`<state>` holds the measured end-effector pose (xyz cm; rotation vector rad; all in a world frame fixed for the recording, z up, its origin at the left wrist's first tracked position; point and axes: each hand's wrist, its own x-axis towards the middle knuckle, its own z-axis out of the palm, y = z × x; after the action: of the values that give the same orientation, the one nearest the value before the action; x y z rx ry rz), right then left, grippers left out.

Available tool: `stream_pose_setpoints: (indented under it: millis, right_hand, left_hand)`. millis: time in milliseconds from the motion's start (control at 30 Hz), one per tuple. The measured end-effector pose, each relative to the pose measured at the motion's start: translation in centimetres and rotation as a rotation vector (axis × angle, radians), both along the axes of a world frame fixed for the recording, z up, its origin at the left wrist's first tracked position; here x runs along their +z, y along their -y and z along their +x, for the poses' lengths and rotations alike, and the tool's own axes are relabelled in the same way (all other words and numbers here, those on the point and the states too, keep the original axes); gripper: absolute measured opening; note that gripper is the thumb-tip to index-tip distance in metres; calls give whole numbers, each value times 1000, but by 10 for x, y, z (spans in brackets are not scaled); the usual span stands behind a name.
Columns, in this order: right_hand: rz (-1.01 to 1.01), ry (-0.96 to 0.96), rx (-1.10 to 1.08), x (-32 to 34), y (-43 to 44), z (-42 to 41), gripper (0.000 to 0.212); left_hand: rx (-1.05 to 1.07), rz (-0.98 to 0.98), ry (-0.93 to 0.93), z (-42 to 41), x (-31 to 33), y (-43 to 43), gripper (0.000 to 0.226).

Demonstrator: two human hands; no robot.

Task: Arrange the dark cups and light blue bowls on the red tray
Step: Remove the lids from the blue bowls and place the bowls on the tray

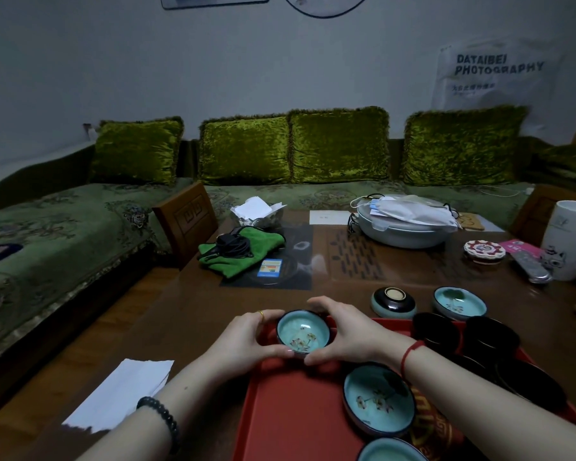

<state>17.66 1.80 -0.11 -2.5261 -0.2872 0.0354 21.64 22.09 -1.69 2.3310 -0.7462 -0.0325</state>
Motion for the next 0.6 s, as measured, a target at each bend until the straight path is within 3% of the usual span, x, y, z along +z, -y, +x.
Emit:
stream_pose_setpoints:
  millis: [600]
  right_hand:
    - [-87,-8,30,-4,-1,3,93]
  left_hand:
    - [-23,2,-57,4,-7,0,72]
